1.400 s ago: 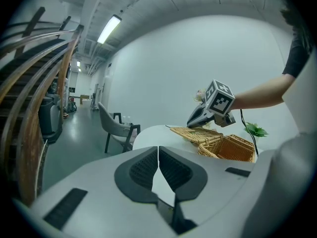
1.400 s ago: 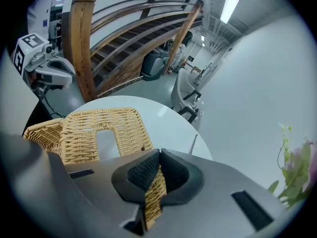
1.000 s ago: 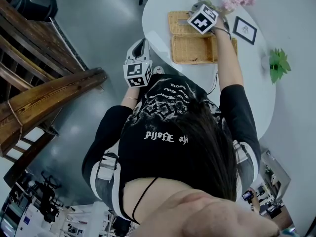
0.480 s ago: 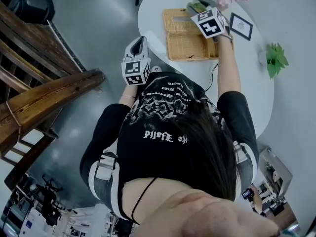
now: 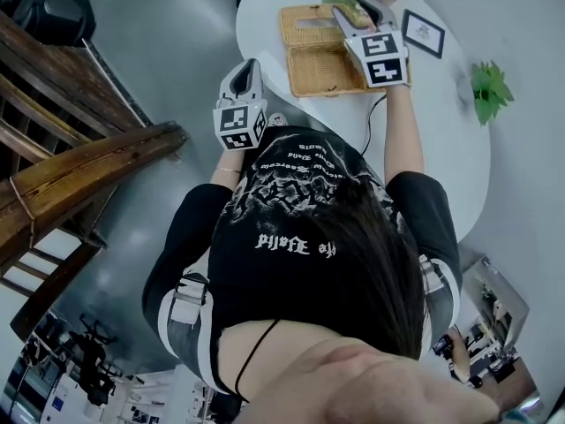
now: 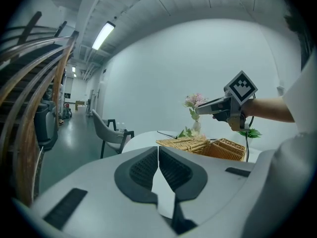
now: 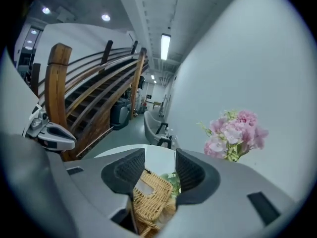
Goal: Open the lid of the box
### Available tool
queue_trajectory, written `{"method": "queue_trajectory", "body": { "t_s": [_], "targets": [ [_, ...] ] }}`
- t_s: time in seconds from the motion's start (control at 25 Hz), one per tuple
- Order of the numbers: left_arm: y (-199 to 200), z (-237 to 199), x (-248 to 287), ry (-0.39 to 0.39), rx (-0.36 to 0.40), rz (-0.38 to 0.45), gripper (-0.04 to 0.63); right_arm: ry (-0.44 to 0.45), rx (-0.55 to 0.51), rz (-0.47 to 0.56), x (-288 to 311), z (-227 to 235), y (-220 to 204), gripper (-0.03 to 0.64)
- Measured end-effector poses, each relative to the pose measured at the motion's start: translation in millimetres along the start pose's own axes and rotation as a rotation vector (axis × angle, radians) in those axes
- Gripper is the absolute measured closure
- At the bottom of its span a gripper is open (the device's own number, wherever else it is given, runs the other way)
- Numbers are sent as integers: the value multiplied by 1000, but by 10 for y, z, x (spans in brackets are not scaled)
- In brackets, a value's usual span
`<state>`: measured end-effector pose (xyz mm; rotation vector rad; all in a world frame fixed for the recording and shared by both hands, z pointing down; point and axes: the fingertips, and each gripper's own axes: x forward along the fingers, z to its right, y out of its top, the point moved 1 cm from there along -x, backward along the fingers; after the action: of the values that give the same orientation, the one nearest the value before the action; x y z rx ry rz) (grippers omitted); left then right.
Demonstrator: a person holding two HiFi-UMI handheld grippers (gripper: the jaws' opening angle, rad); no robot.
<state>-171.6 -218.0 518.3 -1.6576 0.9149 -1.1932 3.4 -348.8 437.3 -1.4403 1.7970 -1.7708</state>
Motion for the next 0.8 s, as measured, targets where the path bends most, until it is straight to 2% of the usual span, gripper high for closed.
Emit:
{"method": "queue_trajectory", "body": {
  "t_s": [0.32,0.8],
  "targets": [
    [111,388,-160,-16,4,48,571,-62,87,109,-574,-15,-16,397],
    [46,1062,-467,-24,3,81,571,-88,172,142,-1289,-167,-494,398]
  ]
}}
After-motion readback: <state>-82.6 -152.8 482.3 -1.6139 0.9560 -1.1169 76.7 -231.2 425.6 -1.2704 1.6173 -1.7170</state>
